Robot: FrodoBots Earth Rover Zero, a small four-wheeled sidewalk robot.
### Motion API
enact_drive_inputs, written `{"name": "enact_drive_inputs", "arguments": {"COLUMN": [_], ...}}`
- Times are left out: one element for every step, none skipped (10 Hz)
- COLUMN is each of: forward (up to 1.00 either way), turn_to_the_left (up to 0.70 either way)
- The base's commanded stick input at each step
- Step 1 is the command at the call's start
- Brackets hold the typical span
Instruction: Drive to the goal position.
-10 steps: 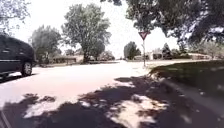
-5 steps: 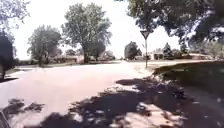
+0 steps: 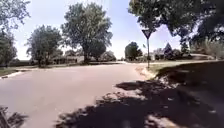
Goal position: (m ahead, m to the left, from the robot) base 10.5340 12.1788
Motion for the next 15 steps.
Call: {"name": "enact_drive_inputs", "arguments": {"forward": [0.70, 0.70, 0.70, 0.70, 0.70, 0.70, 0.70, 0.70, 0.70, 0.70, 0.70, 0.70, 0.70, 0.70, 0.70], "turn_to_the_left": [-0.21, -0.01, 0.00, 0.00, 0.00, 0.00, 0.00, 0.00, 0.00, 0.00, 0.00, 0.00, 0.00, 0.00, 0.00]}}
